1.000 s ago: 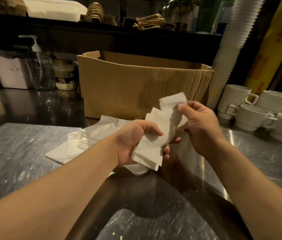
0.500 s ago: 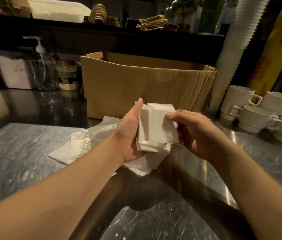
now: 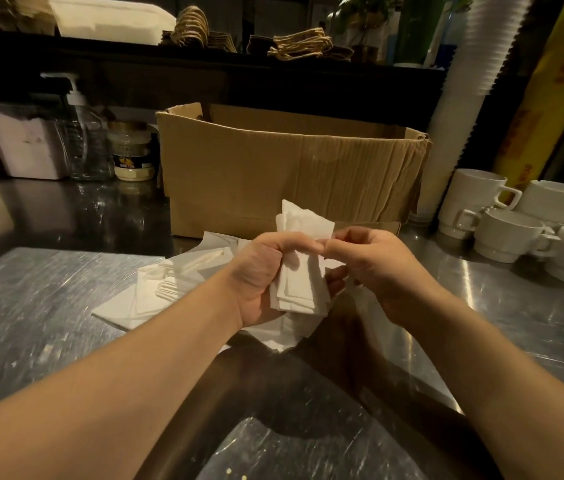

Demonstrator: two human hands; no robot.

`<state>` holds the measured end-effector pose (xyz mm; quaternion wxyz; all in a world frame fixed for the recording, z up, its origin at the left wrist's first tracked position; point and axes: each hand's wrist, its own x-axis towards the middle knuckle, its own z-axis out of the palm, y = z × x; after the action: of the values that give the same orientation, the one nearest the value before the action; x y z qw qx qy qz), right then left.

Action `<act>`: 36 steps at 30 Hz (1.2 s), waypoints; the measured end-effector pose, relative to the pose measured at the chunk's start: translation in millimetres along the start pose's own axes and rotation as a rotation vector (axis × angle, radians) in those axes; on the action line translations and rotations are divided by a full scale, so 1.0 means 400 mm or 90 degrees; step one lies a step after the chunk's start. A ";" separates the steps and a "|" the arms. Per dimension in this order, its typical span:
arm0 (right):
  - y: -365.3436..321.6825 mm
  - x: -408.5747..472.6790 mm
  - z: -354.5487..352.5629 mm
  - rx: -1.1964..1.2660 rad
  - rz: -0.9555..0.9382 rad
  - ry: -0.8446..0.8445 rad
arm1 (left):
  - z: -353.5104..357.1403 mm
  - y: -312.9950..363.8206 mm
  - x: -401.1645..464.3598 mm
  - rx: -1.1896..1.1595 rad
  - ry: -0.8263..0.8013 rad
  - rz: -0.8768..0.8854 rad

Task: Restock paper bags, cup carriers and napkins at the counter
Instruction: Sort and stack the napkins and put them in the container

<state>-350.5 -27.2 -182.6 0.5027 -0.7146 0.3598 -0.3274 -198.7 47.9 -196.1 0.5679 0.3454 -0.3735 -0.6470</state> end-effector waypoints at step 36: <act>-0.002 0.000 -0.030 -0.093 -0.251 -0.093 | -0.009 -0.004 -0.003 0.059 -0.054 -0.071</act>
<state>-360.2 -32.8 -178.5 0.4005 -0.8276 0.1987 -0.3393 -196.3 48.9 -199.3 0.4979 0.3637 -0.4069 -0.6739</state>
